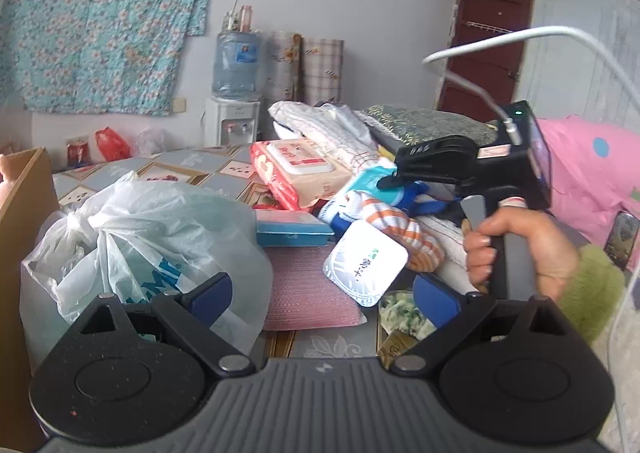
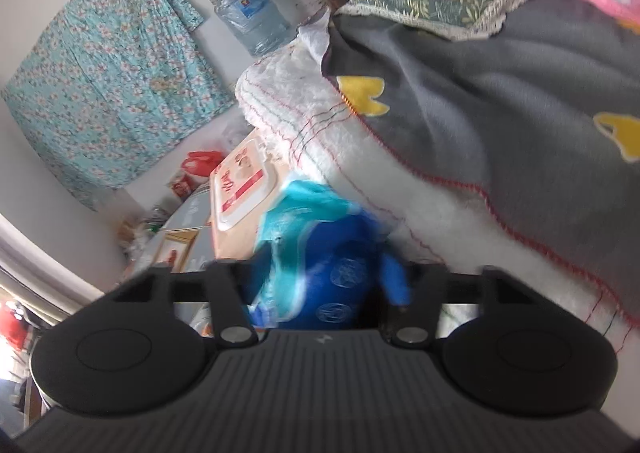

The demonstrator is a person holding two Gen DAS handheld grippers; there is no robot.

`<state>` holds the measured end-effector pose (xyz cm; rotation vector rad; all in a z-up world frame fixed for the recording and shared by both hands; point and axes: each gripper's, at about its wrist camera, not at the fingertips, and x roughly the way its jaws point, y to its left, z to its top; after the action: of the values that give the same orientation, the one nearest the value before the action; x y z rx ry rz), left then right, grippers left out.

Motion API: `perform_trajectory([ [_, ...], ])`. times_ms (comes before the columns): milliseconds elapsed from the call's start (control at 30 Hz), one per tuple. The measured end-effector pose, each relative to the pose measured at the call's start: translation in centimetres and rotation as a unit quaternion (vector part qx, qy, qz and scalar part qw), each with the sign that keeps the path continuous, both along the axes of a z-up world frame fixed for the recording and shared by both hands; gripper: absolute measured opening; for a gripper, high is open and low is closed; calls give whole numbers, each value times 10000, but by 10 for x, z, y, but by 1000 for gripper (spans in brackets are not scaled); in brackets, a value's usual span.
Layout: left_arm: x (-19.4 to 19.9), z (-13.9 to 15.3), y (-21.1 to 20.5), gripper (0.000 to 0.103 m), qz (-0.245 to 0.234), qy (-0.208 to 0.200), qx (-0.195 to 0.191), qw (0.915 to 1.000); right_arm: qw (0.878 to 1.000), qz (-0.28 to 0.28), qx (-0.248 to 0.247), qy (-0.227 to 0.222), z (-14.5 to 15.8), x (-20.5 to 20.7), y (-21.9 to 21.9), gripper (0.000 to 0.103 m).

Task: Organize soft objects
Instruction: 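Grasp the blue wet wipes pack with the right tool, then lift the wet wipes pack with the right tool toward the left tool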

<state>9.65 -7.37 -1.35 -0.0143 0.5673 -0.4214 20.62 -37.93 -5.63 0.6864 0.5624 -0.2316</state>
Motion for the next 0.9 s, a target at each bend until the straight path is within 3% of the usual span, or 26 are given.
perform_trajectory([
  [200,-8,3,2,98,-51,-32,54,10000,9979,127,-513,-367,18,-2,17,25],
  [367,-15,7,6,98,47,55,-28,10000,9912,170,-1060,-769,54,-15,23,24],
  [500,-24,13,7,98,140,45,-57,9999,9858,202,-1213,-1144,87,-41,18,23],
  [700,-44,28,-1,98,-52,-81,37,9999,9774,514,-1089,-1740,129,-100,17,23],
  [900,-71,40,6,101,-337,29,10,9994,9683,1470,-582,-1933,140,-156,38,23],
])
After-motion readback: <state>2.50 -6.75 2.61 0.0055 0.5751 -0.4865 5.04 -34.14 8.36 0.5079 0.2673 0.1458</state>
